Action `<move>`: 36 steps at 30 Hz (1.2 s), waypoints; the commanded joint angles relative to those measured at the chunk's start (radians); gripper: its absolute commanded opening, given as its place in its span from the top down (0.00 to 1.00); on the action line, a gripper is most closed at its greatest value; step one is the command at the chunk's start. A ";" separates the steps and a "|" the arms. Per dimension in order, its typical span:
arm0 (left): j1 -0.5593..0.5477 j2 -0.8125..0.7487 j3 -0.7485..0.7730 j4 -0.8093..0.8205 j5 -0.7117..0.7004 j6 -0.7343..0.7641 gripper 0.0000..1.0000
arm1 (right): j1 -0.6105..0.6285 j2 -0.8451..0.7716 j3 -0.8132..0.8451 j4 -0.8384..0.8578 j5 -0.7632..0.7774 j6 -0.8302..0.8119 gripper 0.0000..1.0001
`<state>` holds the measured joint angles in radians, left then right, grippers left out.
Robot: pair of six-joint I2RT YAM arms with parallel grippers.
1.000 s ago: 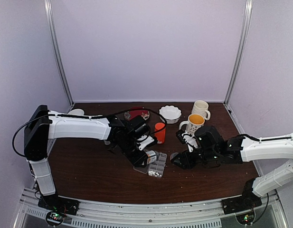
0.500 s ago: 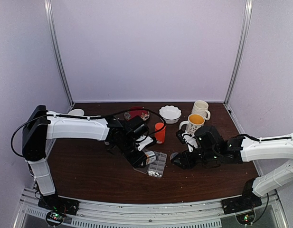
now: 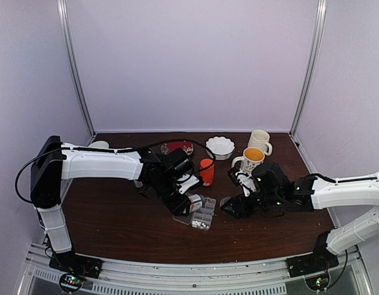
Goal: Sort the pills into containers
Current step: Pour the pill into the compartment of the pill container.
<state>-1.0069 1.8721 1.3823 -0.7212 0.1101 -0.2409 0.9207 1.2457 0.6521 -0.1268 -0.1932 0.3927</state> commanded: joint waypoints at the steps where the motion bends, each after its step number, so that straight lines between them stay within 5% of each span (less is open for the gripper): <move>1: 0.000 0.011 0.070 -0.070 -0.011 0.019 0.95 | 0.003 -0.002 0.006 0.011 0.004 0.007 1.00; 4: 0.005 -0.007 -0.003 0.025 0.002 0.022 0.92 | 0.003 -0.005 -0.005 0.028 0.004 0.009 1.00; 7: 0.003 0.048 0.103 -0.115 -0.008 0.026 0.96 | 0.003 -0.003 0.008 0.008 0.006 0.008 1.00; 10: 0.001 0.008 0.038 -0.018 -0.008 0.027 0.93 | 0.003 -0.016 -0.009 0.028 0.008 0.014 1.00; 14: 0.004 0.048 0.121 -0.145 0.001 0.036 0.96 | 0.003 -0.016 -0.007 0.013 0.008 0.016 1.00; 18: 0.010 0.022 0.025 -0.022 0.021 0.034 0.94 | 0.003 -0.025 -0.028 0.040 0.012 0.020 1.00; 21: 0.006 0.075 0.122 -0.152 0.011 0.042 0.97 | 0.004 -0.018 -0.013 0.021 0.007 0.021 1.00; 24: 0.007 0.042 0.065 -0.063 0.023 0.040 0.94 | 0.002 -0.025 -0.023 0.034 0.009 0.021 1.00; 27: 0.008 0.076 0.142 -0.172 0.020 0.043 0.97 | 0.003 -0.023 -0.015 0.017 0.011 0.018 1.00; 36: 0.018 0.033 0.104 -0.117 -0.003 0.036 0.97 | 0.003 -0.019 -0.019 0.032 0.007 0.020 1.00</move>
<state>-0.9981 1.9392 1.4841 -0.8619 0.1158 -0.2100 0.9207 1.2396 0.6357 -0.1116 -0.1932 0.4007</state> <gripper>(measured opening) 0.463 0.524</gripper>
